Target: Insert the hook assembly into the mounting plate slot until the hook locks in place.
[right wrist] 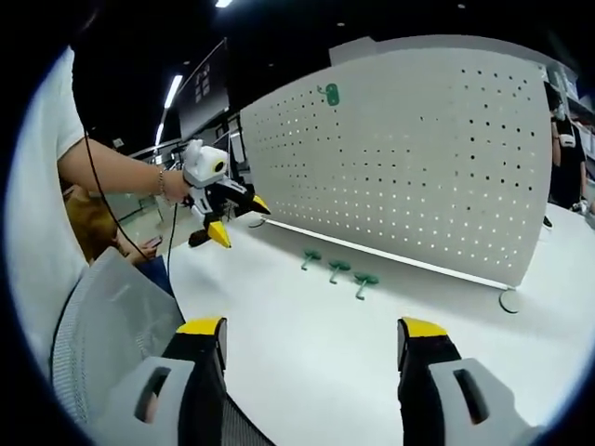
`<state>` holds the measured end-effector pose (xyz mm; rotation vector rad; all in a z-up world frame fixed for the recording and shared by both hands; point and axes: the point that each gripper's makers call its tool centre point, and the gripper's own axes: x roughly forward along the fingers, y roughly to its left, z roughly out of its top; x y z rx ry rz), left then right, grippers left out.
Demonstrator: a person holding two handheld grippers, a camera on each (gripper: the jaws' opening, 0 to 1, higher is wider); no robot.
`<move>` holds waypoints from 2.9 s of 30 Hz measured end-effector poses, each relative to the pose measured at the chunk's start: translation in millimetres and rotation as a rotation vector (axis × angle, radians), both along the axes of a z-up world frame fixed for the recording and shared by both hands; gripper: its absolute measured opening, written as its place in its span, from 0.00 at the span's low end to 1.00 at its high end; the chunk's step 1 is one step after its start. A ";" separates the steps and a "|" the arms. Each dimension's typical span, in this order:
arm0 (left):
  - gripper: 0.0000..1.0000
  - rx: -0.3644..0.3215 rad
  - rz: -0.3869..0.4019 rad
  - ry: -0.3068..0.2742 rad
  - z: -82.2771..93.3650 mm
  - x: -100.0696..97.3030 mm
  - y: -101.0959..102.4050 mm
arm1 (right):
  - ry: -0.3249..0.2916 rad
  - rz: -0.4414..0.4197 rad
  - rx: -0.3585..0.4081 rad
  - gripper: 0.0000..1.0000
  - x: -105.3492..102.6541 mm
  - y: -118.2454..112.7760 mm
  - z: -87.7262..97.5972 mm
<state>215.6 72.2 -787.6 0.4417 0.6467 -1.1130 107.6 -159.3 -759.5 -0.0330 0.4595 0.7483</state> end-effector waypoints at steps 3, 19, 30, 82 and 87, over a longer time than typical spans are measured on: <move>0.88 0.008 -0.010 0.004 -3.2 3.5 -0.9 | 0.000 0.001 -0.002 0.74 -0.8 0.0 -0.6; 0.90 0.081 -0.100 0.015 -22.7 16.5 -19.3 | 0.028 0.026 -0.002 0.75 -7.0 5.0 -5.2; 0.88 0.140 -0.158 0.035 -36.7 28.4 -25.7 | 0.038 0.019 -0.010 0.74 -7.8 0.7 -6.9; 0.81 0.337 -0.382 0.111 -94.6 38.8 -48.4 | 0.100 -0.031 -0.027 0.76 -20.4 -14.4 -15.8; 0.79 0.348 -0.381 0.100 -94.5 39.7 -47.5 | 0.106 -0.031 -0.022 0.75 -20.9 -13.5 -17.0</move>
